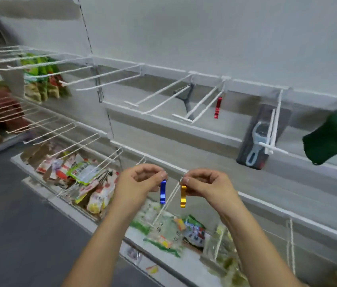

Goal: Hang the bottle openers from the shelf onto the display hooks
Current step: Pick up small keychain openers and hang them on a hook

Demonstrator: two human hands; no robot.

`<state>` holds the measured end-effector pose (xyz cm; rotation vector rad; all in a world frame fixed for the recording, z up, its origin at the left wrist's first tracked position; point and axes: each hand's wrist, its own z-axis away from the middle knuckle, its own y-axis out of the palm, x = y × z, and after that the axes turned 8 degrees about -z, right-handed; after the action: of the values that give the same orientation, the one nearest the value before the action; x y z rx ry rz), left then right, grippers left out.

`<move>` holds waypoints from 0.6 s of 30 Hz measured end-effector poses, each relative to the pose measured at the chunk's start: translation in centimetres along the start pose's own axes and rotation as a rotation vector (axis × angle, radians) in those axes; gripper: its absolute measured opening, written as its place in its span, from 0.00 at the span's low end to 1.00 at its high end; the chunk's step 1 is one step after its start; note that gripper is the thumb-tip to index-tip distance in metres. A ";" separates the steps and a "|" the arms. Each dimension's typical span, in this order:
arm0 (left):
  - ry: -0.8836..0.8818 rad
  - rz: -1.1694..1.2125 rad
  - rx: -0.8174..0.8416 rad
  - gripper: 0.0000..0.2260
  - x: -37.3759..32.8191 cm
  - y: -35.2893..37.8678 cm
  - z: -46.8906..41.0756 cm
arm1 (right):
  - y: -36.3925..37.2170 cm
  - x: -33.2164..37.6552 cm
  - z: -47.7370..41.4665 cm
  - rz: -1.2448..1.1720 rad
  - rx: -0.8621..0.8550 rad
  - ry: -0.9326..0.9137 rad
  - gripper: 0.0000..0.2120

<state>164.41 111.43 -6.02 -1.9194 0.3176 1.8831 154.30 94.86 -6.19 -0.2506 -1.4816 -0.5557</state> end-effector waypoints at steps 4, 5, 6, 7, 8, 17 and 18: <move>0.052 0.007 0.203 0.03 0.6 -0.9 -3.3 | 1.7 -0.3 0.4 0.007 -0.235 -0.078 0.08; 0.054 0.011 0.239 0.03 0.7 -1.2 -3.8 | 2.2 -0.3 0.7 0.008 -0.291 -0.092 0.07; 0.055 0.016 0.266 0.03 0.7 -1.6 -4.2 | 2.7 -0.3 1.0 0.018 -0.332 -0.103 0.06; 0.058 0.019 0.290 0.04 0.6 -2.0 -4.5 | 3.2 -0.2 1.4 0.031 -0.364 -0.113 0.06; 0.059 0.024 0.311 0.04 0.4 -2.3 -4.8 | 3.7 0.0 1.7 0.043 -0.391 -0.121 0.05; 0.141 0.068 0.429 0.04 -2.5 -3.3 -5.4 | 6.2 4.5 3.9 0.085 -0.479 -0.248 0.03; 0.153 0.063 0.444 0.04 -2.7 -3.4 -5.5 | 6.3 5.3 4.1 0.100 -0.484 -0.283 0.02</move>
<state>170.67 111.59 -2.94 -1.7595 0.7812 1.5403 153.86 101.14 0.52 -0.8048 -1.5772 -0.8189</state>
